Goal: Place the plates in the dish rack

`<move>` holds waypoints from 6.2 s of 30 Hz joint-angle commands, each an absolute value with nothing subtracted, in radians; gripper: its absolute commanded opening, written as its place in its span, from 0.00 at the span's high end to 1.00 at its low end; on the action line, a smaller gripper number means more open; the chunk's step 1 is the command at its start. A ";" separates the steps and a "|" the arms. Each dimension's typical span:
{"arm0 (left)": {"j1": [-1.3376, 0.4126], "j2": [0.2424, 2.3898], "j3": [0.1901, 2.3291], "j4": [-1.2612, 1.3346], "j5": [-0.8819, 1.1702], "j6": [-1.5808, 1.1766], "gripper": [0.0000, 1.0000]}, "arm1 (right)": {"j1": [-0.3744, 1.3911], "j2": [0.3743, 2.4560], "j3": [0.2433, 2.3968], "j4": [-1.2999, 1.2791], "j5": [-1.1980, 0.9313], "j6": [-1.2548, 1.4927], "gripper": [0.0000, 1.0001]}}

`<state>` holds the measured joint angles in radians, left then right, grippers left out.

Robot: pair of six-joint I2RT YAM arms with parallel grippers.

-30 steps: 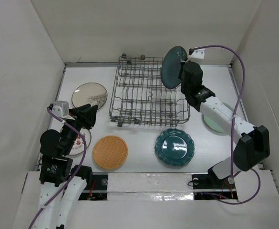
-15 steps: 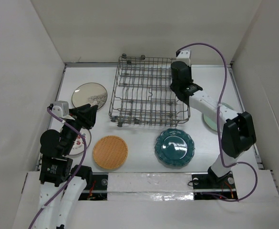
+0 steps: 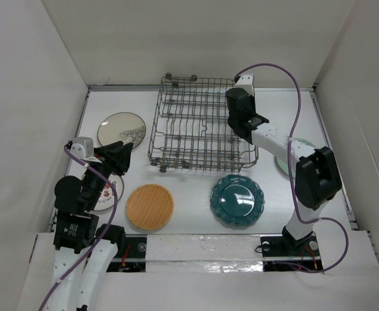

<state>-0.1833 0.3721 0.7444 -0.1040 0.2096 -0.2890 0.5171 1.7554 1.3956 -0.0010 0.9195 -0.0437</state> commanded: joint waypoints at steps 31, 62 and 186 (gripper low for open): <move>-0.158 0.431 0.752 -0.061 0.216 -0.304 0.65 | 0.537 1.824 1.417 0.161 0.791 -0.089 0.76; -0.187 0.397 0.753 -0.063 0.213 -0.301 0.65 | 0.111 1.079 0.754 0.206 0.379 0.728 1.00; -0.278 0.385 0.759 -0.091 0.138 -0.270 0.65 | 0.614 2.019 1.773 -0.187 1.112 -0.100 1.00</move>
